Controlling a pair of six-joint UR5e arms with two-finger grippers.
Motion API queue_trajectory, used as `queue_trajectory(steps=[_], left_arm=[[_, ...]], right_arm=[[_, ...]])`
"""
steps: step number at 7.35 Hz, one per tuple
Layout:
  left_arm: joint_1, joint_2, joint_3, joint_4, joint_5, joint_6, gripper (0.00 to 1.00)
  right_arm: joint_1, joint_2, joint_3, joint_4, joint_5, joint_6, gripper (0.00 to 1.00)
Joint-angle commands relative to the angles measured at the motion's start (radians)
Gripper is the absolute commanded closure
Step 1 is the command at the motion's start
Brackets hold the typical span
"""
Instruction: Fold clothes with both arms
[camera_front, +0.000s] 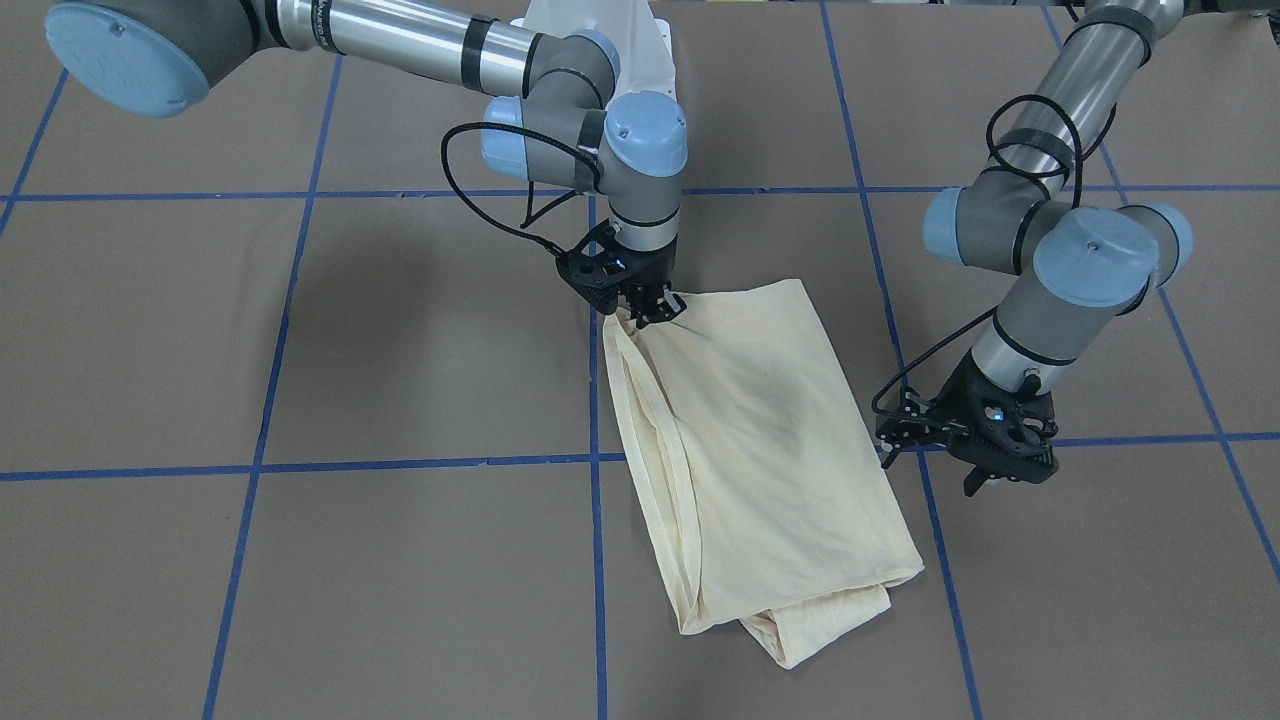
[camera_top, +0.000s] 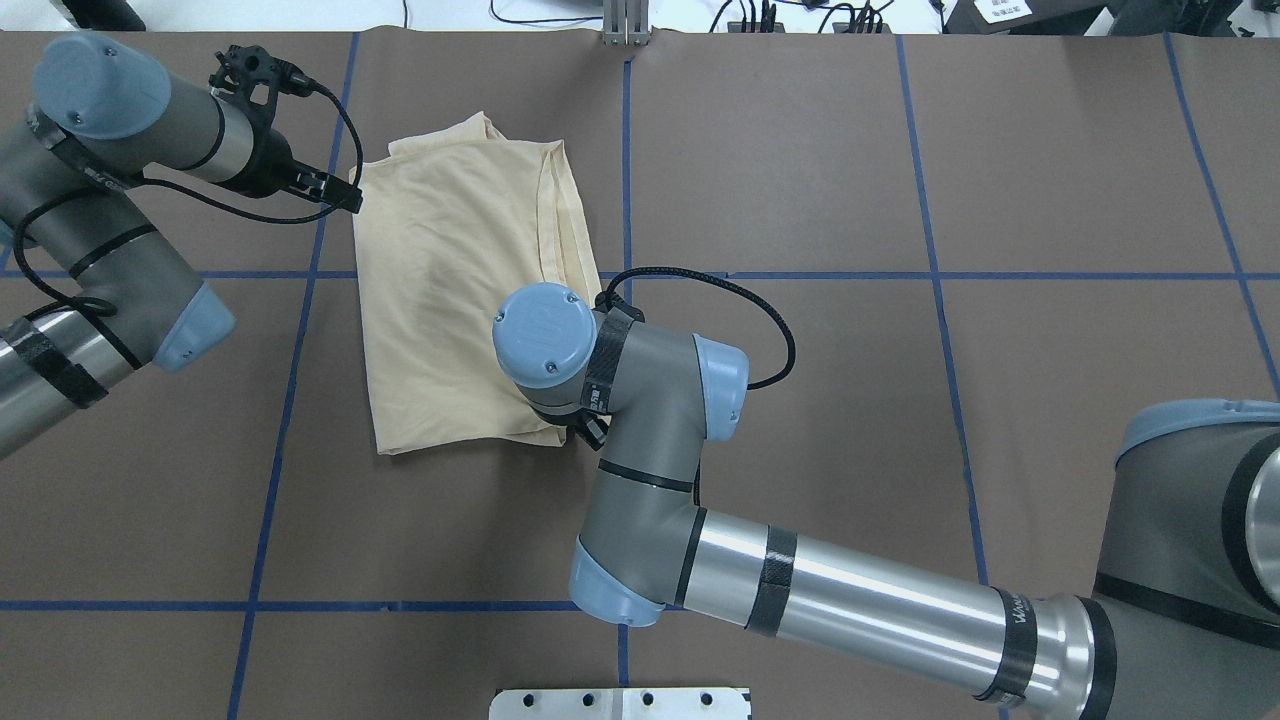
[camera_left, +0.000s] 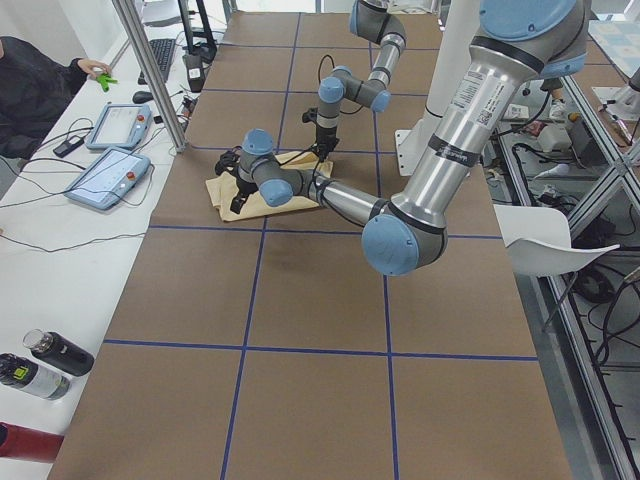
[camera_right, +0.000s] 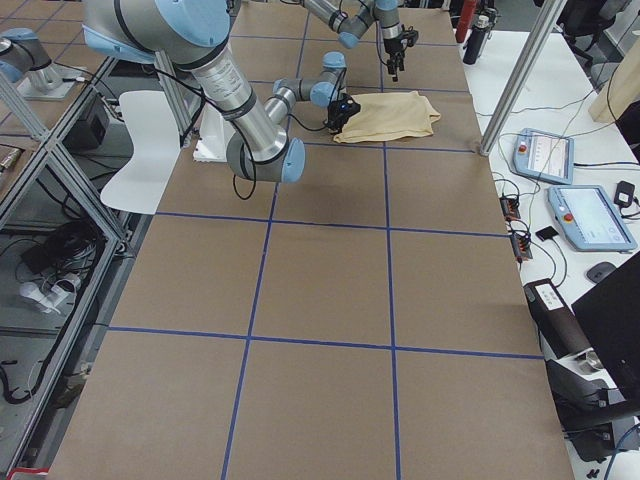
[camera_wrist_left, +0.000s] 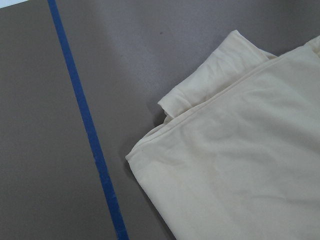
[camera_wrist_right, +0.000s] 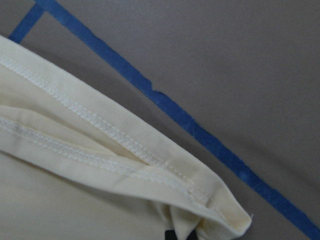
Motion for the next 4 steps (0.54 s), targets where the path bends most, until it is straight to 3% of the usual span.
queue_trajectory(steps=[1,3,4], left_arm=[[0.000,0.000,-0.006,0.003,0.000,0.000,0.00],[0.000,0.015,-0.033,0.007,-0.002,-0.011,0.00],[0.012,0.031,-0.078,0.006,-0.008,-0.108,0.00]], right_arm=[[0.001,0.009,0.005,0.008,0.001,0.019,1.00],[0.020,0.003,0.051,0.000,0.010,0.019,1.00],[0.021,-0.038,0.104,0.000,0.013,0.021,1.00]])
